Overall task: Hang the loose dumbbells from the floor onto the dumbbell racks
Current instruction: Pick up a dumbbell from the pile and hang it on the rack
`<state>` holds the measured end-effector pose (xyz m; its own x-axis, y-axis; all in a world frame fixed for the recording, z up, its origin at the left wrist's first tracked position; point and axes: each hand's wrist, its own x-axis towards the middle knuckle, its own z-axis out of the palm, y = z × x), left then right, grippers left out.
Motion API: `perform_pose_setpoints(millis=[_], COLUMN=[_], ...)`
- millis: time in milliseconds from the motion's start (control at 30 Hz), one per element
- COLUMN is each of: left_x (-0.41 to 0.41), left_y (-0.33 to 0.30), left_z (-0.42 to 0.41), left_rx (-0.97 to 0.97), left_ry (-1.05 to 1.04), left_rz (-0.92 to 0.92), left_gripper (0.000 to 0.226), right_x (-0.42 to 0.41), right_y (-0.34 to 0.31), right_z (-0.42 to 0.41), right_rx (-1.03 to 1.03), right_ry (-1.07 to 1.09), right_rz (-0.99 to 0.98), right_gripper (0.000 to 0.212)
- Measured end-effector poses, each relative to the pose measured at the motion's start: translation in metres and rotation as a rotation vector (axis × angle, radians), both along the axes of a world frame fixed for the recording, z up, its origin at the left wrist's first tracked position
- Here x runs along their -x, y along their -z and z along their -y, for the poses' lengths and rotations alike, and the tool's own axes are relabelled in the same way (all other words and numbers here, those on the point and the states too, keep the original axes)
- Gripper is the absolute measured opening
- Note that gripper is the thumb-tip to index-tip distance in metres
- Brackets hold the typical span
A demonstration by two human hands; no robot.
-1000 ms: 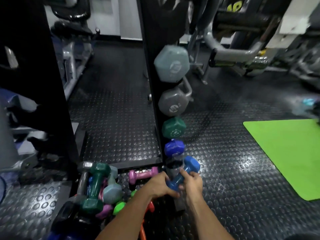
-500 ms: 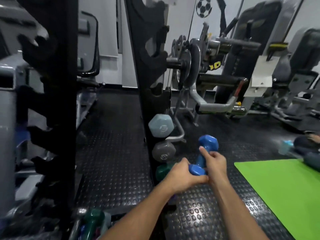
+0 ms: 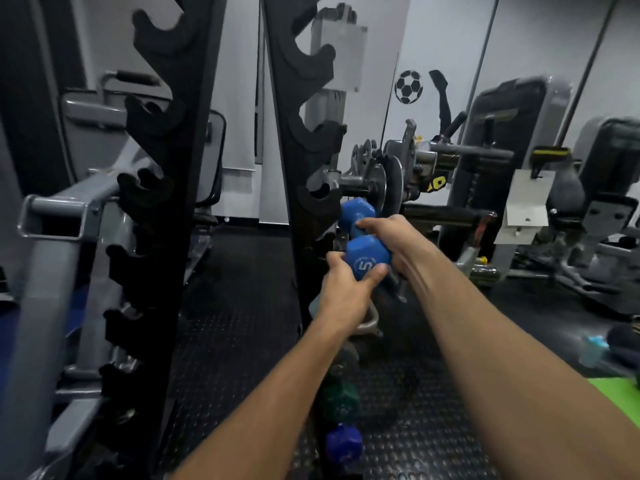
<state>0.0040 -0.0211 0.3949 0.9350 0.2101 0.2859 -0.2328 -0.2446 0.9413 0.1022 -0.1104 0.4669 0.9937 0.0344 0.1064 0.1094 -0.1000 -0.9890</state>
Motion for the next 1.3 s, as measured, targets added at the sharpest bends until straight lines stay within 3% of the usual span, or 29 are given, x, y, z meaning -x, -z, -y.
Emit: perform_pose_setpoints(millis=[133,300,500,700,833,1033,1100,1200,1300], left_x=[0.002,0.001,-0.003,-0.010,-0.018,-0.023,-0.021,-0.018,-0.017], left_y=[-0.006,-0.003,-0.001,-0.006,-0.017,-0.005,0.001,0.003,0.002], left_z=[-0.019,-0.033,-0.040,-0.039,-0.032,-0.040,-0.042,-0.044,-0.040], left_rx=[-0.082,-0.089,-0.119,-0.082,-0.100,0.016,0.061,-0.053,-0.160], left_ry=[-0.236,-0.346,-0.348,-0.292,-0.298,-0.314,-0.310,-0.399,-0.440], left_rz=[0.059,0.064,0.073,0.135,0.155,0.086,0.056,0.087,0.208], left_gripper=[0.045,0.039,0.037,0.036,0.036,0.042,0.043,0.048,0.045], right_x=[-0.022,-0.036,-0.042,-0.045,-0.049,-0.047,-0.048,-0.049,-0.052], right_y=[0.001,0.004,-0.007,0.003,0.004,-0.008,-0.007,0.005,0.014], right_z=[-0.026,-0.030,-0.019,-0.023,-0.030,-0.045,-0.045,-0.033,-0.030], right_rx=[0.054,0.202,0.305,0.164,0.076,0.253,0.293,0.240,0.193], right_ry=[0.013,0.045,-0.073,-0.048,0.020,0.037,0.003,-0.162,-0.173], right_rz=[-0.012,0.029,-0.009,-0.019,-0.066,0.013,0.026,-0.051,-0.031], right_gripper=[0.037,0.017,0.011,0.013,0.027,0.005,0.011,0.014,0.021])
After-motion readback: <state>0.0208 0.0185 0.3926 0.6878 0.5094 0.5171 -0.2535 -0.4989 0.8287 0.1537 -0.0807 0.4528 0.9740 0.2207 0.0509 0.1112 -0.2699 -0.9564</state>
